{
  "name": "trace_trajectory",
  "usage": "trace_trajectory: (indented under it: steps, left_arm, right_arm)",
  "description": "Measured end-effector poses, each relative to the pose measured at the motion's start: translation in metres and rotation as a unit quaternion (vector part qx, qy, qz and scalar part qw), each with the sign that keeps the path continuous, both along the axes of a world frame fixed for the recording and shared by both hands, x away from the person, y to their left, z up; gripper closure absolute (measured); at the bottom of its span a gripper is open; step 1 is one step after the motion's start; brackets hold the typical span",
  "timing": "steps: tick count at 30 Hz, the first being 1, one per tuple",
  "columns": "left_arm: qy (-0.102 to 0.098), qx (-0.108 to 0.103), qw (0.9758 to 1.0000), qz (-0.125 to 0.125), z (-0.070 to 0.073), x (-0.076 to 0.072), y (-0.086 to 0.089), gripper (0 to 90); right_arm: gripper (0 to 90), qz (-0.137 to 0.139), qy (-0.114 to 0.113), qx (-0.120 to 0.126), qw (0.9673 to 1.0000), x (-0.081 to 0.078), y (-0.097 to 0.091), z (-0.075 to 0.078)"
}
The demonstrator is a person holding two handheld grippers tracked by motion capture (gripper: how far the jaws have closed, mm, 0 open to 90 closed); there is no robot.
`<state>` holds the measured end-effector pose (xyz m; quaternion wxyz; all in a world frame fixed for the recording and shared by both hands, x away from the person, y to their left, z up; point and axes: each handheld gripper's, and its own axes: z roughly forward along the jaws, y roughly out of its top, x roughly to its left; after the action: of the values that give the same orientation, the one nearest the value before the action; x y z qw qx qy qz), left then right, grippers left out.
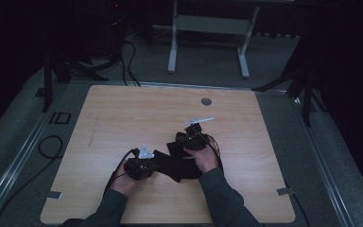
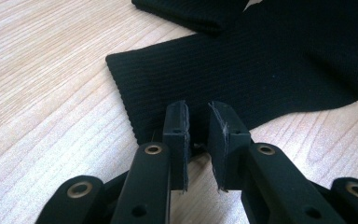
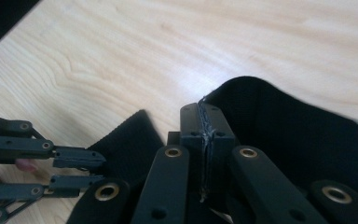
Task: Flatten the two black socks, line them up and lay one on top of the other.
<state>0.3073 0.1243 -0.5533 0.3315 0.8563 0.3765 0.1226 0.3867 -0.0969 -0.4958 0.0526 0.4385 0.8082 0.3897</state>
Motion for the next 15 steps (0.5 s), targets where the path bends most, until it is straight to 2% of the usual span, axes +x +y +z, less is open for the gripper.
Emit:
trace_trajectory:
  steps: [3,8,15]
  left_arm:
    - [0.000,-0.001,1.0000,0.000,0.000,0.000,0.000,77.9]
    - [0.000,-0.001,1.0000,0.000,0.000,0.000,0.000,77.9]
    - [0.000,0.000,1.0000,0.000,0.000,0.000,0.000,77.9]
  right_arm:
    - [88.4,-0.015,-0.019,-0.004,0.9997,-0.003,-0.016,0.007]
    - [88.4,-0.050,-0.031,-0.018,0.9981,0.002,-0.046,0.010]
    - [88.4,-0.101,-0.021,-0.026,0.9943,0.019,-0.088,0.003]
